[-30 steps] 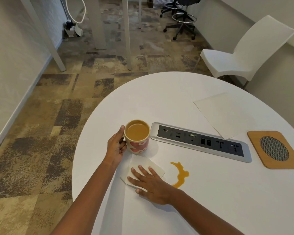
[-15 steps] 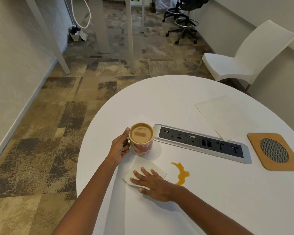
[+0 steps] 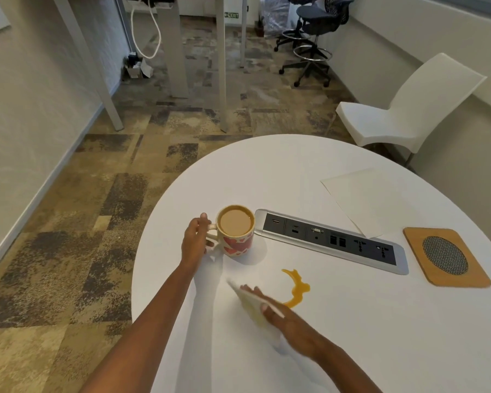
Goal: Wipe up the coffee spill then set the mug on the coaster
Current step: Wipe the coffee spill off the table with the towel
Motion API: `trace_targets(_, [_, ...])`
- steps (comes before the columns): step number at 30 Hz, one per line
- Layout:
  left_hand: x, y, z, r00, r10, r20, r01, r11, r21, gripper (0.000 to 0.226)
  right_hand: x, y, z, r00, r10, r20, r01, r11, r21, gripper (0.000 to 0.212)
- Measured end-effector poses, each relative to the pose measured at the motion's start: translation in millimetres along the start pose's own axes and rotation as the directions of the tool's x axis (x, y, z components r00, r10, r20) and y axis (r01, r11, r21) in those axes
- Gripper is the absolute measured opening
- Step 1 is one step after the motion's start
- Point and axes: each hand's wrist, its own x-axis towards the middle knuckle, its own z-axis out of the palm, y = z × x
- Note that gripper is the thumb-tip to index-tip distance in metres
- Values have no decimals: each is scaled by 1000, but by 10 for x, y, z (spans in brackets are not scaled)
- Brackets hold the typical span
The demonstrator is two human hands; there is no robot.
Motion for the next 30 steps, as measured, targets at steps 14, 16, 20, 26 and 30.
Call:
trace_targets(14, [-623, -516, -9, 954, 231, -190, -137, 902, 410, 25, -276, 102, -481, 920, 220, -326, 265, 266, 927, 45])
trace_targets(16, [-723, -563, 35, 948, 257, -190, -156, 891, 426, 24, -334, 120, -558, 905, 213, -367, 301, 288, 909, 39])
trace_targets(20, [-914, -661, 102, 928, 365, -77, -274, 807, 524, 14, -425, 165, -764, 854, 230, -466, 341, 429, 837, 24])
trace_targets(26, [-1035, -864, 170, 912, 379, 155, -366, 586, 723, 35, -525, 207, -1079, 675, 135, -726, 118, 951, 286, 38])
trace_targets(30, [-1114, -963, 278, 919, 335, 206, -367, 541, 757, 45, -487, 324, -1090, 635, -35, -772, -84, 990, -114, 42])
